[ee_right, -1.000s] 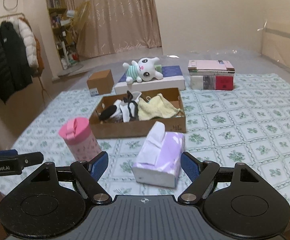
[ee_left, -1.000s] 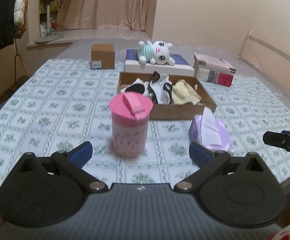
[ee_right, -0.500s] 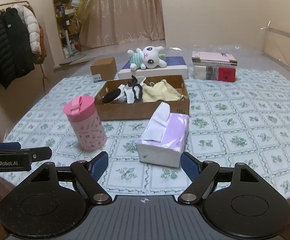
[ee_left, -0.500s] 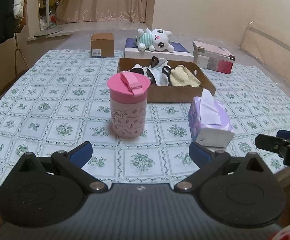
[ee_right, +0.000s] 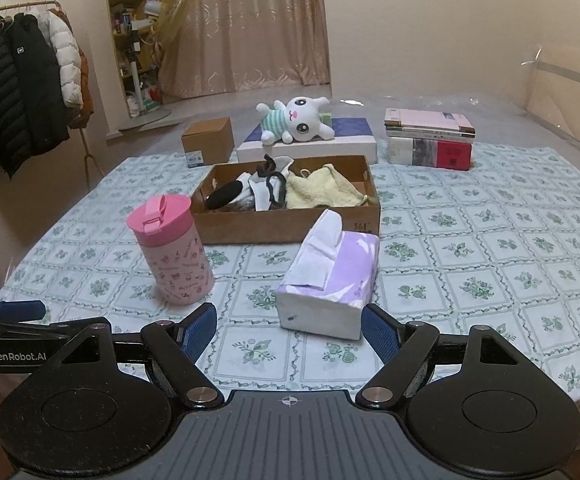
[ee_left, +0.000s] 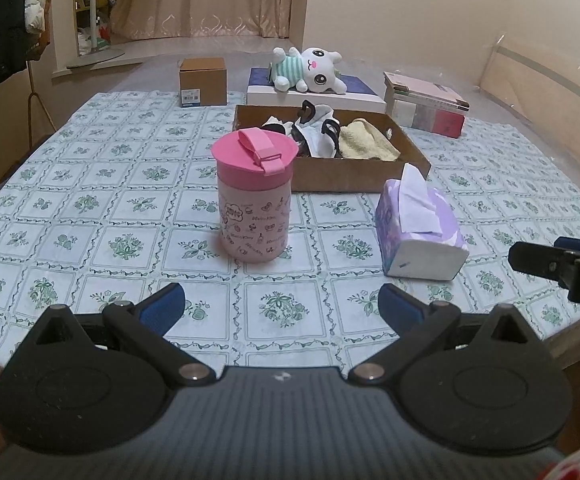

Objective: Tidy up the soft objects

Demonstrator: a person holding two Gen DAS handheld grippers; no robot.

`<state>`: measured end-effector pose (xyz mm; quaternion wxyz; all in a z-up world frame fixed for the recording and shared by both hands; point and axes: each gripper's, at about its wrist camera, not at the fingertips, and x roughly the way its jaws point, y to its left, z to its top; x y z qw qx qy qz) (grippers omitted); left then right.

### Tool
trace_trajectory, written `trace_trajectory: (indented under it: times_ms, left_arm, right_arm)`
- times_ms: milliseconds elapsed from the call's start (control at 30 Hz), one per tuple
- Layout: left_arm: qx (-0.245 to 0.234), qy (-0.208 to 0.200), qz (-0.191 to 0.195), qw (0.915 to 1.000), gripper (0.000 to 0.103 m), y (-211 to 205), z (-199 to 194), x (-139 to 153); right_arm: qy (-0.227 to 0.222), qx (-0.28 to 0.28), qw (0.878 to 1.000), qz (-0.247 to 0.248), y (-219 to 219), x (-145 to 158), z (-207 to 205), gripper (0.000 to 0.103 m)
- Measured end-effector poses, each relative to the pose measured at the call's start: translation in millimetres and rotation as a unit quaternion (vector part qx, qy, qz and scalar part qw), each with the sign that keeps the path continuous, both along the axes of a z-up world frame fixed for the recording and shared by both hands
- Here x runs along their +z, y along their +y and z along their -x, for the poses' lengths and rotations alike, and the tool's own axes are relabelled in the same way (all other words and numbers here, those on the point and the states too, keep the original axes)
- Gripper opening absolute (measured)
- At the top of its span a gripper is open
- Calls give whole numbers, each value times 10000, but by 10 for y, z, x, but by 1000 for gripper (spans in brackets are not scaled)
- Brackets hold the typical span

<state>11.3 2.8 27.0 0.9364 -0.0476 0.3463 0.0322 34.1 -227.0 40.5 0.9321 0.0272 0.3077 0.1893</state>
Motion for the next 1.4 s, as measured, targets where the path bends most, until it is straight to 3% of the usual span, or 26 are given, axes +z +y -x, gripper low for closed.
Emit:
trace_trajectory:
  times_ms: [1400]
  left_arm:
    - [5,104,15,9999,102,-1,-67,-101]
  right_arm:
    - [137,65,9999,67,58,-136,-72,79]
